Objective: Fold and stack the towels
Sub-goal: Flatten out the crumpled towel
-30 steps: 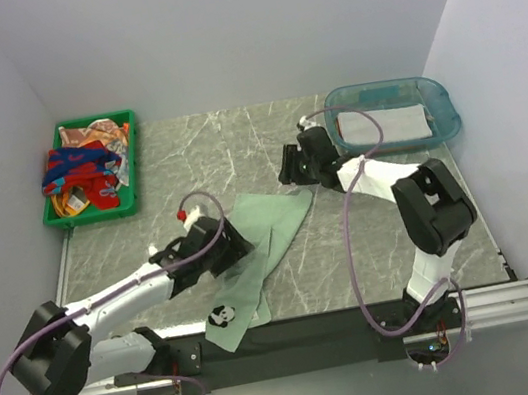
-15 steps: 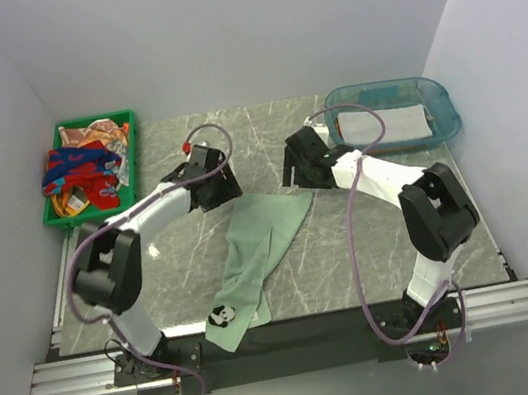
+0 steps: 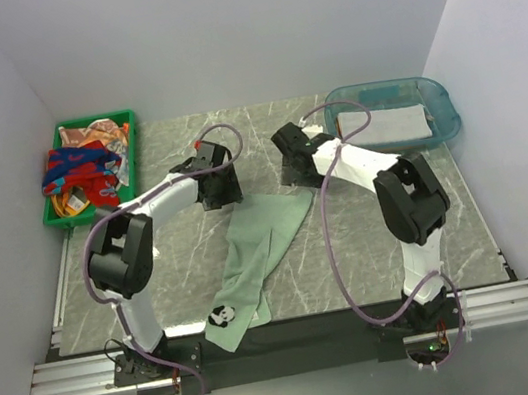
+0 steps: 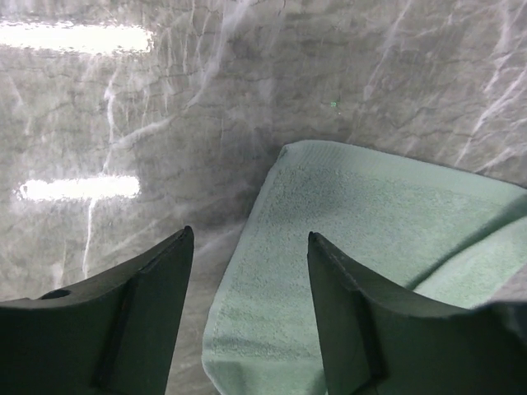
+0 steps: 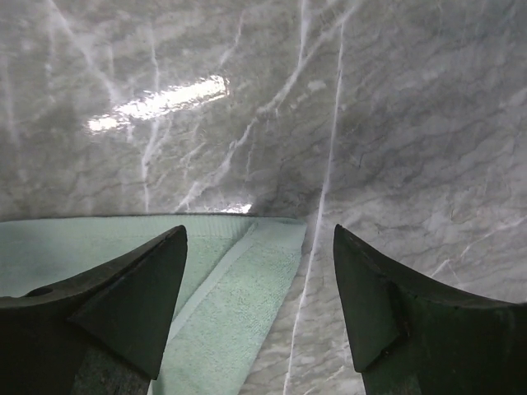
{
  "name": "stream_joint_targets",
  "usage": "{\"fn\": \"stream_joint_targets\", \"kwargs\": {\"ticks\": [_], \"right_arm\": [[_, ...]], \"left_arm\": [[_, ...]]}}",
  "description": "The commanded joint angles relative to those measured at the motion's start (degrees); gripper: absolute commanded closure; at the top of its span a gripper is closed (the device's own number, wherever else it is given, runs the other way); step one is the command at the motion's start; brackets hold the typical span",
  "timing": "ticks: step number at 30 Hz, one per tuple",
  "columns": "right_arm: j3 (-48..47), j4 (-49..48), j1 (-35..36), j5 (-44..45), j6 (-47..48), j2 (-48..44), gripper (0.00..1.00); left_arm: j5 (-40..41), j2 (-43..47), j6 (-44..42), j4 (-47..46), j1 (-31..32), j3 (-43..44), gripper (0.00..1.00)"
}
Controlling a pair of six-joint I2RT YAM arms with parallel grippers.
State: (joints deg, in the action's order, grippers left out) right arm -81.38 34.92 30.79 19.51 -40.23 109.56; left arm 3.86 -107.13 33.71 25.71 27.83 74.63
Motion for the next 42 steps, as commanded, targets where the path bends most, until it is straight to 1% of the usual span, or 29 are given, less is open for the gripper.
{"fn": "stream_joint_targets", "kwargs": {"ticks": [1,6,10,12,19,22,25,31,34,36,42], "right_arm": [[-3.95,4.28,1.2,3.08,-1.96,2.32,0.23],[-4.66,5.33,1.65,3.96,-2.66,3.55,0.24],[-4.31,4.99,1.91,3.79,-3.19,4.17,0.27],[-3.7,4.72,2.08,3.96,-3.28,4.09,0.28],[-1.76,3.85,2.17,4.93,-3.54,2.86,0.39],[-0.8,3.23,1.82,4.75,-3.54,2.68,0.41],[0.26,2.53,1.82,4.4,-3.63,2.5,0.41],[1.23,1.74,1.73,4.14,-3.98,2.33,0.42],[1.84,1.56,1.73,4.22,-4.33,1.63,0.46],[2.28,1.21,1.56,4.4,-4.33,0.75,0.51],[3.95,0.33,1.12,4.49,-4.68,-1.71,0.53]], "left_arm": [[-1.31,-1.76,-1.2,0.04,-0.06,2.36,0.37],[0.45,-3.61,-1.28,0.74,0.03,2.89,0.47],[0.89,-4.4,-1.11,1.18,0.03,3.59,0.49],[1.24,-4.23,-1.11,1.09,-0.06,3.42,0.52],[2.64,-6.68,-1.28,1.97,0.03,3.77,0.55],[3.26,-7.56,-1.28,2.41,0.03,4.12,0.57],[3.7,-8.09,-1.37,2.5,0.03,4.21,0.6],[4.32,-8.8,-1.46,2.94,0.64,4.38,0.6],[4.05,-9.32,-1.55,3.02,0.82,4.56,0.6],[4.23,-9.5,-1.55,3.11,0.9,4.65,0.6],[4.84,-10.11,-1.63,3.46,0.91,4.91,0.6]]}}
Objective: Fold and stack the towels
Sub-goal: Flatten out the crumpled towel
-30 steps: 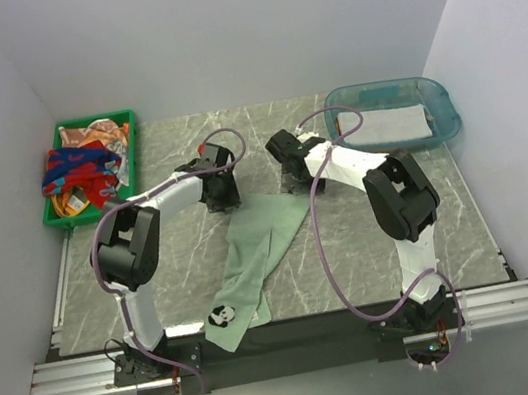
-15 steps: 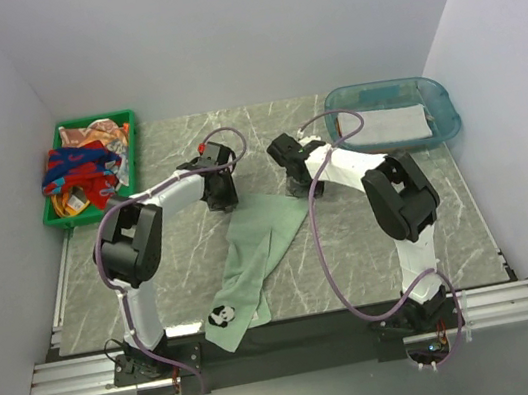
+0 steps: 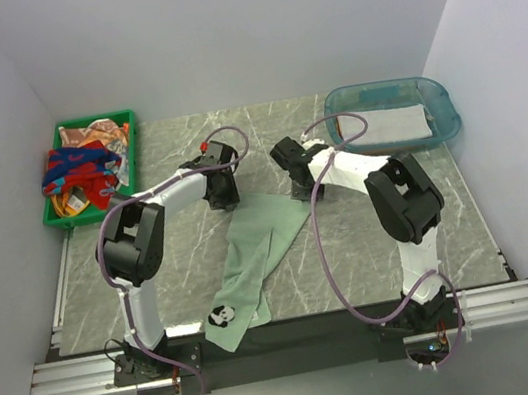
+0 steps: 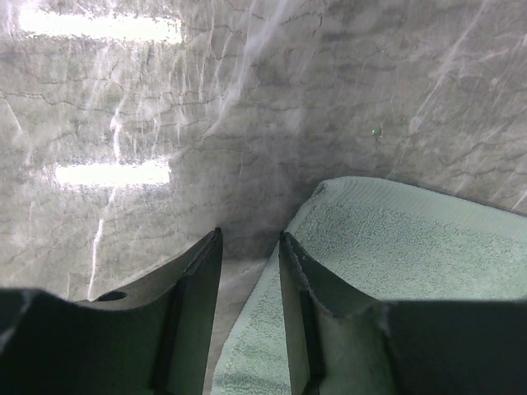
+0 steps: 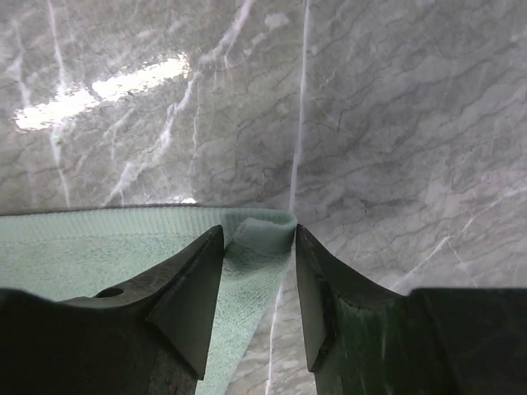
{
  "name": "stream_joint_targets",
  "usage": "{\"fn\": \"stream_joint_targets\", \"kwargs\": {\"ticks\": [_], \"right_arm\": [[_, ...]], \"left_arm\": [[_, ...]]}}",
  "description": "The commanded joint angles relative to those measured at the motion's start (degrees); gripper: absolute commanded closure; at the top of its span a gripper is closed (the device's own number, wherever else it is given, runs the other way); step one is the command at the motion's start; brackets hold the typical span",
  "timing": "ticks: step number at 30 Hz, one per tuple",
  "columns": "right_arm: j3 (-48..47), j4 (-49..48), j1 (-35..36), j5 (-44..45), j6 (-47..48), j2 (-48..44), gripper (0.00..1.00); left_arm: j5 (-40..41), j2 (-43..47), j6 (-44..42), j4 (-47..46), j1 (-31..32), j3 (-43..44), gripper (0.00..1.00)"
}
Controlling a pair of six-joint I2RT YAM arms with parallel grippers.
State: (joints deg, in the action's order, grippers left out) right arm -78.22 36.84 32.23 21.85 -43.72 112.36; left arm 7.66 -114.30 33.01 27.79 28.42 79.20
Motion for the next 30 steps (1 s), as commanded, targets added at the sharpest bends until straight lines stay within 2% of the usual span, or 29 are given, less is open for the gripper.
{"fn": "stream_joint_targets", "kwargs": {"ticks": [1,8,21,30], "right_arm": [[1.31,-1.68,-0.58,2.06,-1.36,-5.04,0.52],[3.77,-2.38,-1.38,2.32,-1.8,-6.18,0.49],[12.64,-8.53,-4.01,-1.71,-3.56,-11.45,0.54],[27.31,-20.92,-8.93,-7.25,-6.2,-19.98,0.55]], "left_arm": [[1.04,-3.03,-1.02,1.48,0.4,0.34,0.6],[1.74,-3.56,-1.11,2.0,0.49,0.61,0.61],[1.83,-3.91,-1.11,2.27,0.49,0.69,0.62],[1.74,-4.09,-1.02,2.44,0.49,0.87,0.63]]}}
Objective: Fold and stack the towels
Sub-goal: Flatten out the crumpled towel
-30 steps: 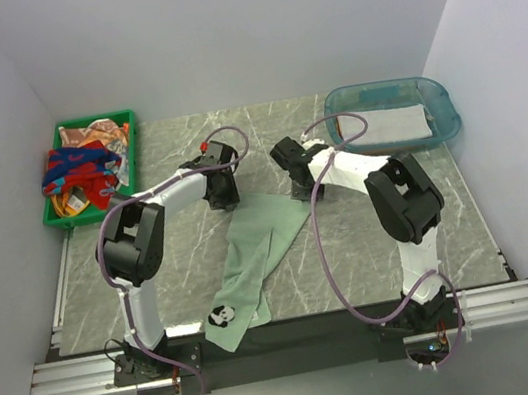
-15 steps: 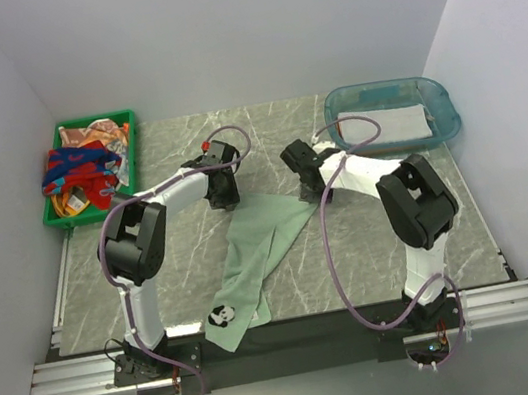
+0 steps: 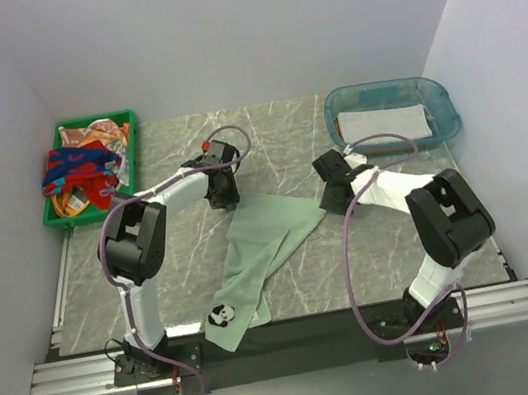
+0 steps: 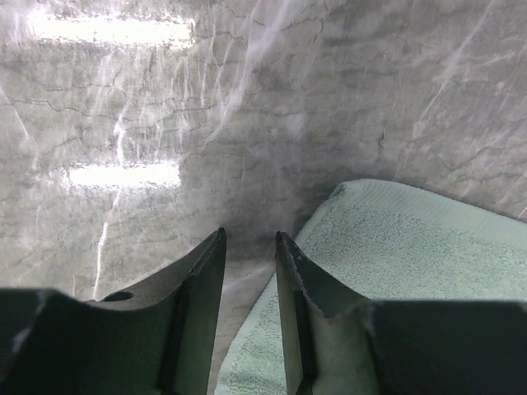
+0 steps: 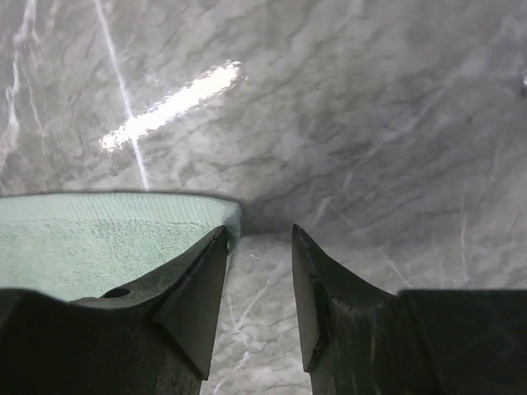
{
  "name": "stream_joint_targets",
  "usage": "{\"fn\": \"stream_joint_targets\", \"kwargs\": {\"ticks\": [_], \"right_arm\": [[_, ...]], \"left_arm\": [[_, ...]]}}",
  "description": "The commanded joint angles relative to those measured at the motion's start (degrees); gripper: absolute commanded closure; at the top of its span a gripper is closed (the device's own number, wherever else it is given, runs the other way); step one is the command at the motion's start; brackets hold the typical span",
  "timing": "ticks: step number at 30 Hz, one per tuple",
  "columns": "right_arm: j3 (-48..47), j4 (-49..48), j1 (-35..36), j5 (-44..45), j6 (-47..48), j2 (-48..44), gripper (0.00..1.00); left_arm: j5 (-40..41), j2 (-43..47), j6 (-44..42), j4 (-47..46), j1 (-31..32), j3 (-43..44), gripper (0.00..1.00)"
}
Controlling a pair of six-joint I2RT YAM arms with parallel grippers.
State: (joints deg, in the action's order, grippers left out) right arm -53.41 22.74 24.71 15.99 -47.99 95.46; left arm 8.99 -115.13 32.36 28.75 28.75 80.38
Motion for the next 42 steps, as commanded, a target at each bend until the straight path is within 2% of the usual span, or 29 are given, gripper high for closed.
{"fn": "stream_joint_targets", "kwargs": {"ticks": [1,9,14,31,37,40,42], "right_arm": [[2.78,-7.18,-1.59,-1.4,-1.67,-3.61,0.55],[0.15,-8.33,-1.16,-3.77,-0.35,-6.07,0.55],[-3.01,-4.73,-0.28,-3.68,-0.35,-3.09,0.54],[-0.03,-2.26,1.13,-2.8,-1.41,0.69,0.57],[-0.2,-4.29,1.22,-3.24,0.26,3.15,0.74],[-2.22,-4.9,1.22,-3.42,1.84,5.26,0.85],[-3.98,-5.6,1.31,-3.59,3.16,6.75,0.97]], "left_arm": [[0.32,-3.26,-0.37,1.57,0.16,-0.22,0.63],[0.06,-2.64,-0.28,1.39,0.16,-0.31,0.63],[0.06,-2.55,-0.28,1.48,0.25,-0.22,0.63],[0.5,-3.17,-0.19,1.66,0.25,-0.22,0.63],[1.28,-3.26,0.07,2.01,0.16,-0.22,0.65],[2.69,-0.45,0.33,1.66,-0.1,-0.83,0.63],[3.22,2.71,0.69,1.48,-0.71,-1.54,0.6]]}}
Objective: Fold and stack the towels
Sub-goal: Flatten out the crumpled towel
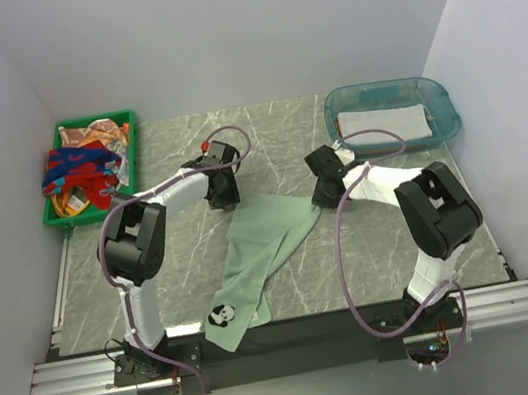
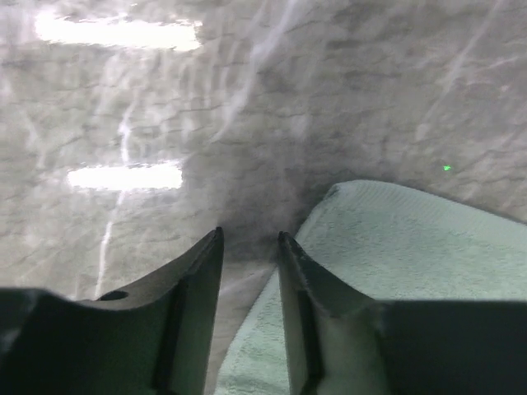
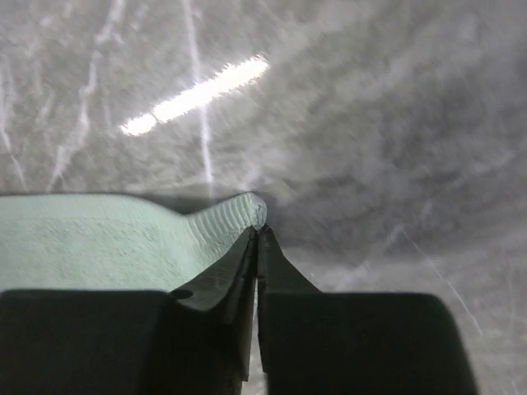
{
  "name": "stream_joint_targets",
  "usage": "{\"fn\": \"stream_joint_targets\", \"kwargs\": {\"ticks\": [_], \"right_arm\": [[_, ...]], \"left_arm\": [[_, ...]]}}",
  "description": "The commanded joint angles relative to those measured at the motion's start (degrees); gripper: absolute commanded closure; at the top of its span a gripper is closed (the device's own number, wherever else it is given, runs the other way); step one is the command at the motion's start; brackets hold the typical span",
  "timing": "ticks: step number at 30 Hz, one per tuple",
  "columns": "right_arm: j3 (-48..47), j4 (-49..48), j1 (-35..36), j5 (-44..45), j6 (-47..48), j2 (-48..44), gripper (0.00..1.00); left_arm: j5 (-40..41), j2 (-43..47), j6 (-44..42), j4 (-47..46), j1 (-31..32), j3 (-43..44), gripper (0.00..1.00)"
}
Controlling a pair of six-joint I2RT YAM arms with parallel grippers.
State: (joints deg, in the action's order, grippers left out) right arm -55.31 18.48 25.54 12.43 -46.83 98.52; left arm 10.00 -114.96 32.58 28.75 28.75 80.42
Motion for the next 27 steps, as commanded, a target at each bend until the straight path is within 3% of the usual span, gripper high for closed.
{"fn": "stream_joint_targets", "kwargs": {"ticks": [1,7,14,19,22,27], "right_arm": [[-2.69,-1.69,0.39,-0.12,2.35,4.31,1.0],[-10.16,-3.09,0.39,-1.61,6.22,9.58,1.0],[-10.0,-6.35,0.39,-4.16,8.59,10.55,1.0],[-9.03,-7.23,0.39,-4.69,10.53,9.85,1.0],[-8.06,-8.37,0.39,-5.04,11.06,9.32,1.0],[-7.18,-9.25,0.39,-7.41,11.15,9.41,1.0]], "left_arm": [[2.74,3.59,0.56,1.31,-0.89,-1.93,0.55],[1.44,8.96,2.66,-0.62,-0.98,-4.57,0.39],[-1.56,10.18,5.21,-3.44,-0.72,-6.42,0.4],[3.01,14.14,5.83,-5.19,-0.72,-8.18,0.39],[2.39,11.96,3.9,-3.54,-0.63,-5.72,0.4],[3.97,7.12,3.19,-4.58,0.95,-3.61,0.55]]}}
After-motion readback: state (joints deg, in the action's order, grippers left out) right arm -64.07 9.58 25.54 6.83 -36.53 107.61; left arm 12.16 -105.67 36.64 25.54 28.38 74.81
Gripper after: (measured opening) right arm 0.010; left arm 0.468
